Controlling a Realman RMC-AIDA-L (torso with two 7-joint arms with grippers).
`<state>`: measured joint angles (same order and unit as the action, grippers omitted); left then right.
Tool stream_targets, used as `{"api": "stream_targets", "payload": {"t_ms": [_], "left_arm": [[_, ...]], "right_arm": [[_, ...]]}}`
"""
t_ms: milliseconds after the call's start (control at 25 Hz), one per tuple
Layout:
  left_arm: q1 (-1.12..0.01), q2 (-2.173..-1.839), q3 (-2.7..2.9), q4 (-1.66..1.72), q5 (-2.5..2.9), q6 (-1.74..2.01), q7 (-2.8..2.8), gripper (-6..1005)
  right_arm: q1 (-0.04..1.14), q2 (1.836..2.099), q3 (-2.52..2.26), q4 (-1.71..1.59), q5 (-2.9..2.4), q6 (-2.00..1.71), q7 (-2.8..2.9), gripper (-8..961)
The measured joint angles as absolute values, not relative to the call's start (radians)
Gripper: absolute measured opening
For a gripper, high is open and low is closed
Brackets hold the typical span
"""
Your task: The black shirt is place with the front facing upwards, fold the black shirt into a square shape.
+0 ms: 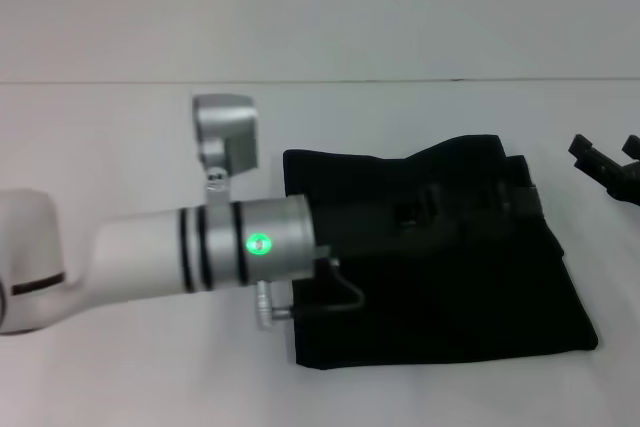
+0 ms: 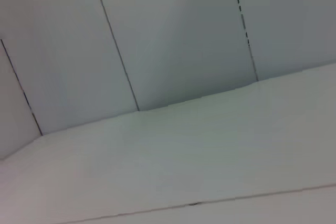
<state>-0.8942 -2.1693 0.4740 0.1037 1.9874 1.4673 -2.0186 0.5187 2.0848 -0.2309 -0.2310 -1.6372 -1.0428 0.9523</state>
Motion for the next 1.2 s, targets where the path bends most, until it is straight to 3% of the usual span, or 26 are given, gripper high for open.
{"api": "stream_targets", "payload": {"t_ms": [280,440,560,720,1200], "left_arm": [[-0.73,-2.146,0.553,0.395,1.992,1.658,-1.864,625],[-0.628,-2.099,0.641,0.516,1.993,1.665,-1.692,785],[-0.567,-2.066,0.647,0.55,1.99,1.657,-1.552,803],[-0.523,-2.056,0.635,0.559,1.986,1.654,-1.397,816],[-0.476,-2.052,0.631,0.57,1.974,1.679,-1.234,807]], "right_arm": [[0.473,2.025,-0.358,-0.341,-1.85,-1.258,1.466,945],[0.489,1.971,-0.417,-0.422,-1.985,-1.354,1.778,946],[0.525,1.918,-0.459,-0.454,-2.072,-1.401,1.98,946],[0.592,1.869,-0.518,-0.488,-2.186,-1.454,2.212,945],[0.756,1.878,-0.584,-0.596,-2.479,-1.531,2.519,946]]}}
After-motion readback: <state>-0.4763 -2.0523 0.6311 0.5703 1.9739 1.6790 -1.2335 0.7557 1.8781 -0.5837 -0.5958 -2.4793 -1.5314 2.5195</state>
